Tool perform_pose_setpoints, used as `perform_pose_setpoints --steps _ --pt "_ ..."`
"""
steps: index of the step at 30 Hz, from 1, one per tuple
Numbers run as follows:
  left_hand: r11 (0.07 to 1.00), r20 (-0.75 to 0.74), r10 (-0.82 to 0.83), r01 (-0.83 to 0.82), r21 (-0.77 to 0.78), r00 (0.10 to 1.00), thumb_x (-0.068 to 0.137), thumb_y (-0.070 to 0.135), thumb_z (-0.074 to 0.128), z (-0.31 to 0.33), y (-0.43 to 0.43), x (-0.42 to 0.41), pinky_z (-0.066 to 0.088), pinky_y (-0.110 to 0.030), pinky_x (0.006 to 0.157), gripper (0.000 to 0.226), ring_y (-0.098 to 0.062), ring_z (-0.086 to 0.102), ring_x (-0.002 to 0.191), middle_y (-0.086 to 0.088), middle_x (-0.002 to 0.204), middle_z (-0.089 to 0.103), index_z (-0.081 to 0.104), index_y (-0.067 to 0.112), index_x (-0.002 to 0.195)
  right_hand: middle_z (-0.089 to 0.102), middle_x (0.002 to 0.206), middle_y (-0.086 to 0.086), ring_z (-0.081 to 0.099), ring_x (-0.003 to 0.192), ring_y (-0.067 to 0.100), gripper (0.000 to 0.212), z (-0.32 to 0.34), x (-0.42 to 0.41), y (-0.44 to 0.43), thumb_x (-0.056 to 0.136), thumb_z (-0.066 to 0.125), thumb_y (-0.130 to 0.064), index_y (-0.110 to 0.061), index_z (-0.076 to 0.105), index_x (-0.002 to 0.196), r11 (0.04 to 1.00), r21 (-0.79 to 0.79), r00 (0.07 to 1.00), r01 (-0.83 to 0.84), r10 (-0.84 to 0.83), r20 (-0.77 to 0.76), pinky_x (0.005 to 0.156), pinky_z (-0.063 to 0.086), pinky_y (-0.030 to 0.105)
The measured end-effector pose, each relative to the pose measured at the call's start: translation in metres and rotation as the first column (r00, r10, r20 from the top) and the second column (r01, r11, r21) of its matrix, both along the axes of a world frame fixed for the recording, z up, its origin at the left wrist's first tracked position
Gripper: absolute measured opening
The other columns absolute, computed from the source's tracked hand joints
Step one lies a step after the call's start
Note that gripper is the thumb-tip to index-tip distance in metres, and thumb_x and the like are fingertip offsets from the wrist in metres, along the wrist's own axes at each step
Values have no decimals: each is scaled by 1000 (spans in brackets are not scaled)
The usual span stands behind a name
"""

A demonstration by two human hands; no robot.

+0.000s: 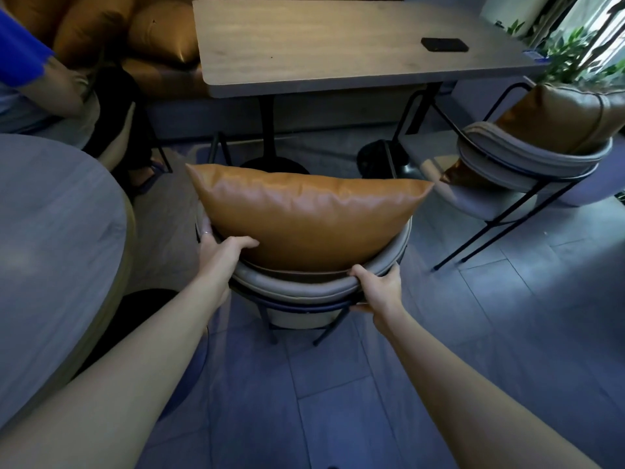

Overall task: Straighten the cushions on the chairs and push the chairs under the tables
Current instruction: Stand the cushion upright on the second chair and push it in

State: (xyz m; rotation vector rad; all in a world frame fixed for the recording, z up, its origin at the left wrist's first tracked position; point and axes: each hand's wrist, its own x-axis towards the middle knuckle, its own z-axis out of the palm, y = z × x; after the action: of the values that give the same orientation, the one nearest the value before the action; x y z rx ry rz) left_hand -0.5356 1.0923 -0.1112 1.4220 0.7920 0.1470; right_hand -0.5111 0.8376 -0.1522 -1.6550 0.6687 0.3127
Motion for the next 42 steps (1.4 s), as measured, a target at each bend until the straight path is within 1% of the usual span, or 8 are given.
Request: perform_pose_setpoints --steps 21,26,28,30,31,33,37,42 --pt "989 21 -2 5 -150 1000 63 22 89 -11 -9 113 39 -52 104 121 -29 44 136 5 156 40 18 50 157 61 130 13 70 103 36 70 -3 174 -27 81 84 -28 -22 40 135 970 -65 972 -233 230 -50 62 67 50" --pt "976 66 8 6 -216 998 78 7 81 -3 3 123 34 -62 114 106 -27 46 136 8 144 50 22 47 157 42 157 19 54 131 44 111 -2 183 -5 84 77 -43 -16 5 163 934 -245 965 -260 257 -45 102 53 59" --pt "971 77 10 9 -238 997 77 9 82 -2 6 123 32 -63 114 106 -28 45 138 9 146 50 23 48 156 27 167 24 40 144 46 104 3 176 2 91 71 -42 -9 5 165 784 -532 932 -319 360 -29 115 37 57" --pt "969 89 0 22 -246 996 78 10 82 -3 7 121 30 -62 116 106 -24 43 135 11 145 46 22 49 156 45 153 26 46 139 45 70 6 164 7 95 67 -40 -3 43 150 473 -849 835 -237 545 71 113 32 57" --pt "968 95 -7 31 -250 995 78 10 82 -3 7 120 29 -61 116 107 -22 42 132 12 143 44 21 49 157 62 131 25 57 125 44 47 5 158 12 95 67 -38 -2 61 125 364 -918 738 -155 661 138 108 36 57" --pt "963 109 -8 37 -266 994 75 13 84 -4 7 120 30 -56 114 110 -20 40 131 13 146 39 20 49 156 71 86 12 69 90 38 35 2 144 24 96 57 -43 -11 66 87 289 -938 536 -191 831 147 96 44 51" --pt "962 104 -4 32 -271 995 67 19 87 -6 8 123 32 -47 103 118 -29 37 142 4 162 28 18 51 157 70 93 -5 66 95 22 50 -2 126 59 90 48 -64 -23 70 107 45 -904 262 -426 962 -76 96 40 48" --pt "957 125 -10 46 -287 992 74 12 84 -8 7 126 29 -42 100 113 -26 40 136 2 161 31 17 48 158 72 91 -1 67 94 34 34 -10 126 68 76 79 -28 -25 72 109 2 -927 300 -374 946 -120 92 40 55"
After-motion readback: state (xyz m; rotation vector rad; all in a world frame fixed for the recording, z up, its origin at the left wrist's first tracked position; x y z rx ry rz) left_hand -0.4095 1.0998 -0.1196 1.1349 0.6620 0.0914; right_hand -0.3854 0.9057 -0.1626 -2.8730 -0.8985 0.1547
